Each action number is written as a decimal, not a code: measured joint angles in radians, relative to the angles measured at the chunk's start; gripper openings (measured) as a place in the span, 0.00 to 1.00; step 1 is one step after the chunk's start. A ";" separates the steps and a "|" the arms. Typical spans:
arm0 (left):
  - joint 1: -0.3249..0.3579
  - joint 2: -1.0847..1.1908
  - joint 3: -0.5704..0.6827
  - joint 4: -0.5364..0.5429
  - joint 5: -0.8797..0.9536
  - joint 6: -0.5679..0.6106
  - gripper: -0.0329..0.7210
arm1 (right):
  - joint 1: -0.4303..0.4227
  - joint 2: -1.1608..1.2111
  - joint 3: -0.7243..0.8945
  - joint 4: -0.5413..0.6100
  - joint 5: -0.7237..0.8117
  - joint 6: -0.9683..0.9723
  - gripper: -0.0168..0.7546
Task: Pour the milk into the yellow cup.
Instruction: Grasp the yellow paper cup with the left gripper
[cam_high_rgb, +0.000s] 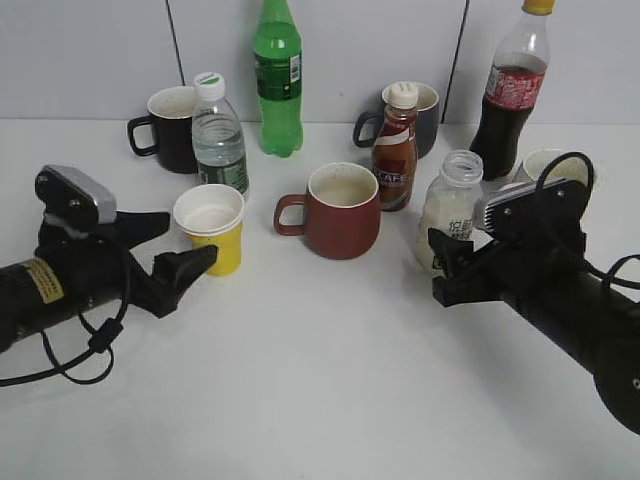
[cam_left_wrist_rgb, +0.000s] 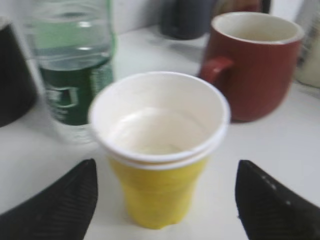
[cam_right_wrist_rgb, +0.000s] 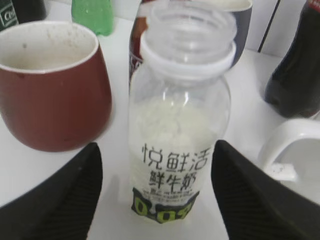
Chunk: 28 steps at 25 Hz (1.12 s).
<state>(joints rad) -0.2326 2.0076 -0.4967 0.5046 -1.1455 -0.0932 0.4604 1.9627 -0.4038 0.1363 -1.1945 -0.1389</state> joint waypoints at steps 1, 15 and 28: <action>0.000 0.000 0.000 0.000 0.000 0.000 0.91 | 0.000 0.007 0.000 0.000 -0.003 0.000 0.69; 0.000 0.173 -0.199 0.108 0.012 -0.014 0.92 | 0.000 0.014 0.001 0.000 -0.013 0.003 0.72; -0.001 0.287 -0.340 0.156 -0.006 -0.096 0.86 | 0.000 0.015 -0.007 0.004 -0.013 0.003 0.73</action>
<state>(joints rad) -0.2335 2.2949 -0.8364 0.6602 -1.1514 -0.1892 0.4604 1.9780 -0.4112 0.1403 -1.2079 -0.1361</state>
